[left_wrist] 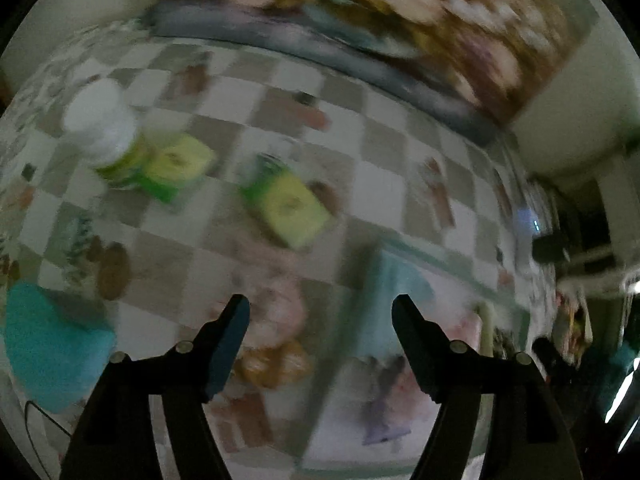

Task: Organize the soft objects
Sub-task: 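Move both open tools back from the tray toward the green tissue packs, then grasp the green tissue pack with the right tool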

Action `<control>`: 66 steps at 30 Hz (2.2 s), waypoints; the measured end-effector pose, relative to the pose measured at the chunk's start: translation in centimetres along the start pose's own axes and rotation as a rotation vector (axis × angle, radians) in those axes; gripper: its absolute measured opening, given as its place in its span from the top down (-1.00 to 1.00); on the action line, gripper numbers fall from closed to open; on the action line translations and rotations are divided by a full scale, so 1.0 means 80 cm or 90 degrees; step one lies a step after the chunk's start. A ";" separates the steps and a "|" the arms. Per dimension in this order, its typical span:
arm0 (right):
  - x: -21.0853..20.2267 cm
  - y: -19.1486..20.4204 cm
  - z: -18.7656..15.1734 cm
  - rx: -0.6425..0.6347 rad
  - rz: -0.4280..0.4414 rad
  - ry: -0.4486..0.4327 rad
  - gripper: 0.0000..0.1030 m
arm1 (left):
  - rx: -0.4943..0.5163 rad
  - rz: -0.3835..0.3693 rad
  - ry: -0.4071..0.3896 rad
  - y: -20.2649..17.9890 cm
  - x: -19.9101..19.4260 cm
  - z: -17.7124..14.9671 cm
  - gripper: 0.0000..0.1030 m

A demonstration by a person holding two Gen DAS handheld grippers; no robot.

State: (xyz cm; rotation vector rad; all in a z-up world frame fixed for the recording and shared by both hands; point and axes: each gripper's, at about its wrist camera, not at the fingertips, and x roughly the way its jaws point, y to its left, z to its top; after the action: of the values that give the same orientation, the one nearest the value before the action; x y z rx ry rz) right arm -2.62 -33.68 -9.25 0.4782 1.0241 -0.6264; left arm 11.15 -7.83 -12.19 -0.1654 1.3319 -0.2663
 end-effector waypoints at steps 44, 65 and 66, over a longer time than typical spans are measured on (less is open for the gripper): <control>0.035 0.282 -0.044 -0.312 0.177 -0.041 -0.96 | -0.262 0.035 -0.105 0.207 -0.029 0.076 -0.88; 0.107 0.323 -0.047 -0.362 0.170 -0.007 -0.81 | -0.206 0.046 -0.102 0.182 0.008 0.083 -1.00; 0.109 0.324 -0.047 -0.365 0.171 -0.005 -0.77 | -0.204 0.048 -0.106 0.180 0.007 0.084 -1.00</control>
State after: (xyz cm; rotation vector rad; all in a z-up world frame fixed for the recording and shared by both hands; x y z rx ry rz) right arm 15.88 -14.57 -16.71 0.1023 1.0547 -0.0806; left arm 19.20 5.60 -15.08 -0.3977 1.2049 0.0259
